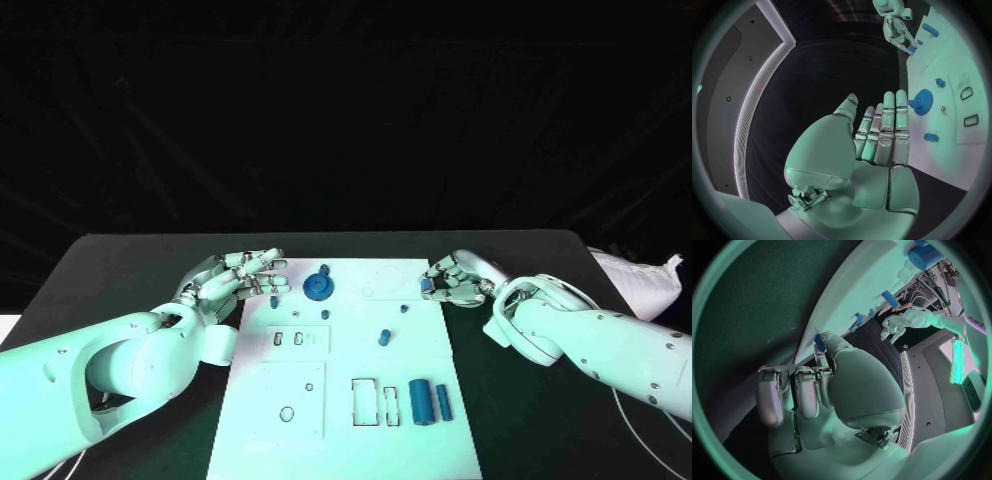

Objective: Assemble the parts on the task board

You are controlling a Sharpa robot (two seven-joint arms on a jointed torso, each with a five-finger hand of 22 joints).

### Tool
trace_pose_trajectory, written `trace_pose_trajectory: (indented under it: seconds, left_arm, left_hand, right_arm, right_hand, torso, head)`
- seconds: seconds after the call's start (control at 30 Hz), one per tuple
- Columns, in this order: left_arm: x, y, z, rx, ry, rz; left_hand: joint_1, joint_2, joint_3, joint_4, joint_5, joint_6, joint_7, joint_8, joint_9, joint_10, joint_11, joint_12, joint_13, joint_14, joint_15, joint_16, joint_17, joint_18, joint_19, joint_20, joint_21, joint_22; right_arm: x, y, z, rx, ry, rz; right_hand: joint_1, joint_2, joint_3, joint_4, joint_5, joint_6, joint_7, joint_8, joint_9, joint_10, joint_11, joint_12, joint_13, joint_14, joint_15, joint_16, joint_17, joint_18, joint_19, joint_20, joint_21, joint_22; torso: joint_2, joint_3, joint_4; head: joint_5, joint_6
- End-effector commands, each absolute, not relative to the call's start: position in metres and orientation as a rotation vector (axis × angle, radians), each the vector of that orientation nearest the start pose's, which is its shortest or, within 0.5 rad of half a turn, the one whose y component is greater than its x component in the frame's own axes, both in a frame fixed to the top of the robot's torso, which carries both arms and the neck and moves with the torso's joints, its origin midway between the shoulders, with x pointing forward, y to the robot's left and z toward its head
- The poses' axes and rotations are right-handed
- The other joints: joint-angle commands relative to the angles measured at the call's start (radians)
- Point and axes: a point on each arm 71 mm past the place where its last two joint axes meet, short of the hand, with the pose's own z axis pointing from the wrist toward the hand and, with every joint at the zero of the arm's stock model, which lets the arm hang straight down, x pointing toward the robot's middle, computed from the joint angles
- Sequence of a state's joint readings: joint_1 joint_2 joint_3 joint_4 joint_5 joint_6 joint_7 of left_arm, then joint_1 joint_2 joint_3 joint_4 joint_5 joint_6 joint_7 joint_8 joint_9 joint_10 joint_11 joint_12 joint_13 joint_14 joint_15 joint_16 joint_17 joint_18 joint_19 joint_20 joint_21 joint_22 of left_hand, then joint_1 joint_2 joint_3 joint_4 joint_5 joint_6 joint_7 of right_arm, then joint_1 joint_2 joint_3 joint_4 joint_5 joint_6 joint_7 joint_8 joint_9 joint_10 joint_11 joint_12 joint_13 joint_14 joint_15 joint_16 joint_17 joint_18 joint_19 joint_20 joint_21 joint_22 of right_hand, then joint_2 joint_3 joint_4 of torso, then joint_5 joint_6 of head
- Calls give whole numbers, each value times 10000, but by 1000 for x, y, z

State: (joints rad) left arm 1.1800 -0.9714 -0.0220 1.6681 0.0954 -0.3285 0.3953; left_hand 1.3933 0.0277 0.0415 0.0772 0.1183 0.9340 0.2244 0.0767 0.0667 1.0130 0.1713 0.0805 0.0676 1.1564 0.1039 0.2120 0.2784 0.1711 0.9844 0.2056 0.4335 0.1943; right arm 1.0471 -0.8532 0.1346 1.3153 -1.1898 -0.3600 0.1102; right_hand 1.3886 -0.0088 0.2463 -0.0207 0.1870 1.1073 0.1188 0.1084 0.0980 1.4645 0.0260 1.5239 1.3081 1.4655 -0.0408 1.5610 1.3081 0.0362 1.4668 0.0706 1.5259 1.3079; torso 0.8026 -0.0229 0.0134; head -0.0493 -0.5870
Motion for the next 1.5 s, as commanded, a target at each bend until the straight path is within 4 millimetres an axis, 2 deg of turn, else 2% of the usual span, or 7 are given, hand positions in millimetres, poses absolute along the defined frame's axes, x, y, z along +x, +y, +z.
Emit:
trace_pose_trajectory:
  seconds: [0.03,0.2,0.47,0.77,1.0,1.27,1.5]
  left_arm:
    - [461,230,-171,-12342,13855,-15911]
    - [461,230,-171,-12344,13851,-15900]
    - [462,232,-172,-12356,13826,-15848]
    - [464,234,-172,-12385,13792,-15761]
    - [465,233,-173,-12378,13781,-15767]
    - [466,232,-173,-12375,13772,-15773]
    - [465,230,-173,-12369,13788,-15806]
  left_hand:
    - [-5,75,0,-80,-18,-8,45,-68,-5,-63,-5,-58,-7,2,15,-46,34,91,-78,20,-16,-4]
    - [-4,75,0,-81,-18,-8,46,-68,-5,-63,-5,-58,-7,3,15,-46,35,91,-78,20,-16,-4]
    - [-4,75,0,-81,-18,-8,46,-68,-5,-63,-5,-58,-7,3,15,-46,35,91,-78,20,-16,-4]
    - [-4,75,2,-84,-19,-8,44,-68,-5,-62,-5,-58,-7,4,15,-47,37,91,-78,20,-15,-4]
    - [-3,77,6,-90,-19,-7,42,-68,-4,-61,-6,-57,-6,5,16,-50,41,91,-78,20,-12,-3]
    - [-3,75,7,-94,-20,-7,40,-68,-4,-60,-7,-56,-6,5,16,-52,43,91,-79,21,-11,-2]
    - [-3,75,7,-94,-20,-7,40,-68,-4,-60,-7,-56,-6,5,16,-52,43,91,-79,21,-11,-2]
  right_arm:
    - [510,-269,-203,1923,15394,7695]
    - [505,-258,-198,1943,15264,7946]
    - [492,-220,-182,1675,15202,8226]
    - [474,-155,-172,218,15243,8269]
    - [462,-108,-179,-207,15859,8527]
    - [453,-76,-192,-669,16563,8658]
    - [449,-62,-201,-1016,17040,8484]
  right_hand:
    - [29,319,130,-65,-68,406,-226,244,186,858,-99,57,2370,1040,-87,72,2572,-144,575,-100,48,1629]
    - [-54,318,170,-79,-107,325,-201,197,181,844,-88,24,2351,1036,-93,62,2553,-142,568,-122,41,1615]
    - [-189,320,221,-75,-144,226,-166,123,168,808,-61,-49,2308,1024,-78,36,2501,-131,541,-123,16,1558]
    - [-272,312,286,-96,-152,149,-139,55,153,683,-41,-307,2153,1005,-62,-5,2419,-124,526,-114,1,1525]
    - [-361,294,318,-92,-142,132,-123,23,148,648,-27,-381,2110,990,-52,-37,2357,-106,487,-105,-35,1441]
    - [-431,271,325,-82,-143,143,-124,15,150,629,-24,-422,2086,982,-47,-56,2322,-98,468,-99,-53,1402]
    - [-500,244,327,-73,-147,155,-128,9,152,624,-26,-436,2078,978,-47,-65,2306,-94,461,-96,-61,1385]
  torso:
    - [-13,-8,0]
    - [-28,-29,26]
    - [-27,-36,29]
    - [-91,-103,98]
    - [-103,-130,104]
    - [-82,-116,99]
    - [-71,-103,71]
  head:
    - [4,19]
    - [9,41]
    - [99,42]
    - [281,-114]
    - [437,-190]
    - [551,-240]
    - [622,-271]
